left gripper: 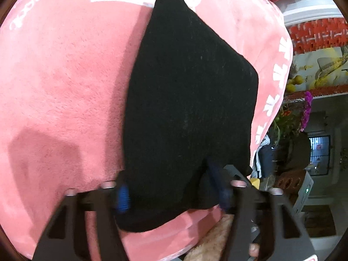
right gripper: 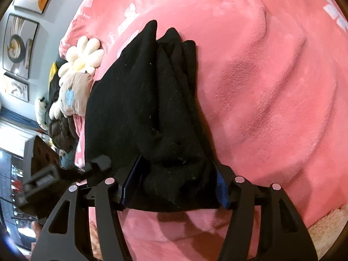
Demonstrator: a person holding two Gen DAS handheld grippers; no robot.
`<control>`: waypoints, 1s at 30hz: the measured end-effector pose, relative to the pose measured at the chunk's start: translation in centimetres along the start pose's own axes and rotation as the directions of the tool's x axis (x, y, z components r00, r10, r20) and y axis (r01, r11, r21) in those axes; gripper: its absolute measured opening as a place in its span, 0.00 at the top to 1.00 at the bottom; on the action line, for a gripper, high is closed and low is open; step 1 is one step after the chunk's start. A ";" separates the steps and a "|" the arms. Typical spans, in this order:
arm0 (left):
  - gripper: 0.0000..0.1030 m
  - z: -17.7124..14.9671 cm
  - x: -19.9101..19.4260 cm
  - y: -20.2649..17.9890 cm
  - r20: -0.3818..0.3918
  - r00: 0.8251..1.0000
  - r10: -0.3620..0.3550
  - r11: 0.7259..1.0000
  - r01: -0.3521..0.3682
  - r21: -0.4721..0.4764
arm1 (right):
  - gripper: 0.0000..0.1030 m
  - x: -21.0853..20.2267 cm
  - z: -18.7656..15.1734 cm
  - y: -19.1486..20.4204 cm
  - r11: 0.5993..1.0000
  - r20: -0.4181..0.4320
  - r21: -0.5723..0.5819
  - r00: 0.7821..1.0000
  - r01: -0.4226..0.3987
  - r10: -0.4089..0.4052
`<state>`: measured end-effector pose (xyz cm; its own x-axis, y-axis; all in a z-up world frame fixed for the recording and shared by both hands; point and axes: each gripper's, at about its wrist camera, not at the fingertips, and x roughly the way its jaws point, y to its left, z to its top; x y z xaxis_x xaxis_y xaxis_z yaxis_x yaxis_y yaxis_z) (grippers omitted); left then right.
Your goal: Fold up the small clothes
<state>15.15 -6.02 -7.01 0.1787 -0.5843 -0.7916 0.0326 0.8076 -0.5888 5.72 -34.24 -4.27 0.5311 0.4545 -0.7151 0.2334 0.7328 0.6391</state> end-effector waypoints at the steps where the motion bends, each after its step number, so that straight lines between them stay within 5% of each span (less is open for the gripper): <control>1: 0.70 0.0 -0.5 0.4 -0.004 1.000 -0.006 1.000 0.006 0.009 | 0.61 0.0 0.0 0.0 1.000 -0.007 0.005 1.000 -0.010 0.010; 3: 0.83 -0.1 -1.4 0.4 -0.004 0.999 -0.042 0.999 0.042 0.007 | 0.79 0.1 0.0 -0.1 0.997 -0.038 0.048 0.997 -0.062 0.064; 4: 0.85 -0.2 -2.2 -0.1 0.002 0.999 -0.051 0.998 0.051 0.027 | 0.81 -0.2 -0.1 0.2 0.995 -0.041 0.064 0.996 -0.082 0.085; 17: 0.87 1.8 -15.3 -4.4 0.147 0.978 -0.147 0.980 0.123 0.159 | 0.83 -7.6 3.2 16.1 0.970 0.070 -0.167 0.979 -0.179 0.193; 20: 0.87 2.5 -20.4 -5.7 0.234 0.959 -0.162 0.968 0.108 0.228 | 0.84 -9.7 4.0 21.2 0.938 0.120 -0.272 0.960 -0.214 0.254; 25: 0.87 1.3 -29.0 -6.0 0.371 0.902 -0.222 0.935 0.089 0.344 | 0.84 -12.0 2.4 28.3 0.871 0.165 -0.424 0.925 -0.248 0.344; 28: 0.85 -0.3 -30.2 -3.3 0.403 0.895 -0.190 0.937 0.043 0.346 | 0.83 -9.3 -0.2 29.1 0.867 0.121 -0.444 0.944 -0.226 0.308; 30: 0.79 -1.7 -28.6 -0.1 0.383 0.916 -0.122 0.946 -0.009 0.323 | 0.79 -4.8 -3.1 27.2 0.890 0.058 -0.416 0.972 -0.185 0.229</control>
<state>8.34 10.49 15.43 0.5363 -0.6031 -0.5904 0.3472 0.7953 -0.4970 6.97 -14.96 15.67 0.6167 0.5799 -0.5323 -0.2294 0.7792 0.5832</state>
